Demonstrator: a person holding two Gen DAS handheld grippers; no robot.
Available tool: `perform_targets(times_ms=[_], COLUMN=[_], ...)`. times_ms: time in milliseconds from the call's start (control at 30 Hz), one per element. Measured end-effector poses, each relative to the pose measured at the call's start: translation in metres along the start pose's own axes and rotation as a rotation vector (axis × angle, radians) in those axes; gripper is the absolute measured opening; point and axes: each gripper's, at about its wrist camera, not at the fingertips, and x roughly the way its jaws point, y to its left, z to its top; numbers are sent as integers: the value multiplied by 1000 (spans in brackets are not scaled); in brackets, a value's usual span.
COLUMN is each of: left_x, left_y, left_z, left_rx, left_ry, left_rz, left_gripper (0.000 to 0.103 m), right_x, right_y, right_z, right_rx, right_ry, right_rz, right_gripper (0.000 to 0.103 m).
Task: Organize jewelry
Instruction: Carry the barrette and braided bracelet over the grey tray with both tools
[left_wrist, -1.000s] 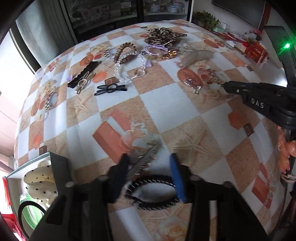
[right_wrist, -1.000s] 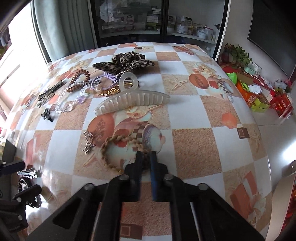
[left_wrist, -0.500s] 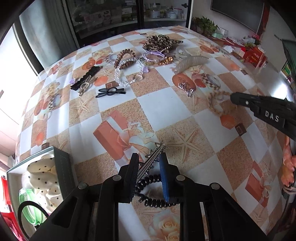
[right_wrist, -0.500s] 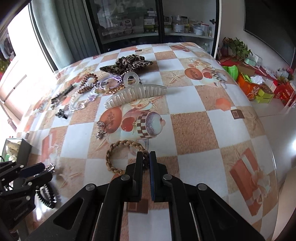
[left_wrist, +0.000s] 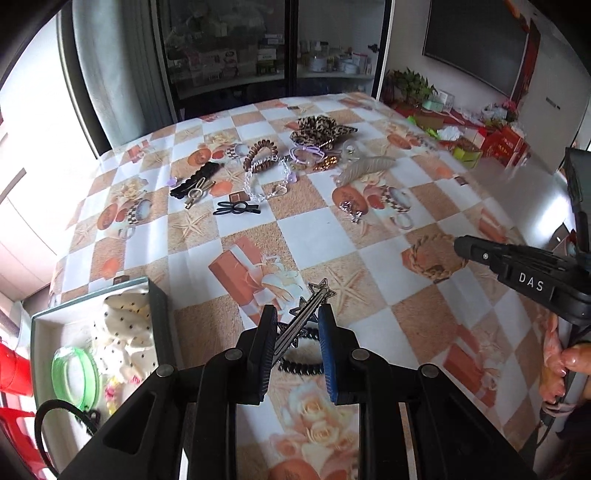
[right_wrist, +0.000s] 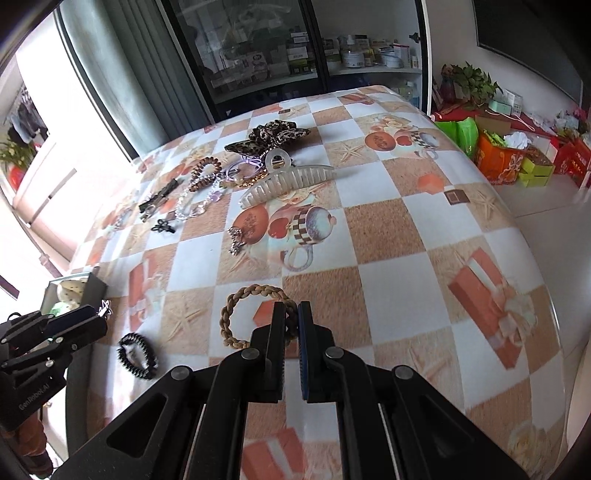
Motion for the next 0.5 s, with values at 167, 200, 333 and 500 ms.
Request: perform_targets(times_ms=[167,200,333,500], left_x=[-20,-22,-36,-52], left_y=[-5,-6,-8,-5], left_z=[-13,-16,-30,-53], left_rx=[-8,-9,-12,-40], left_ry=[-21,-23,-37,-55], left_rz=[-21,-24,-32,-35], left_gripper=[26,26,26,26], right_x=[-16,-20,-32,-43], right_y=[4,6,9,13], right_z=[-13,-16,-28,-44], right_rx=[1,-1,-1,0], right_ry=[-9,-11,-17,-17], right_rz=[15,16,24,31], right_gripper=[7,7,7,7])
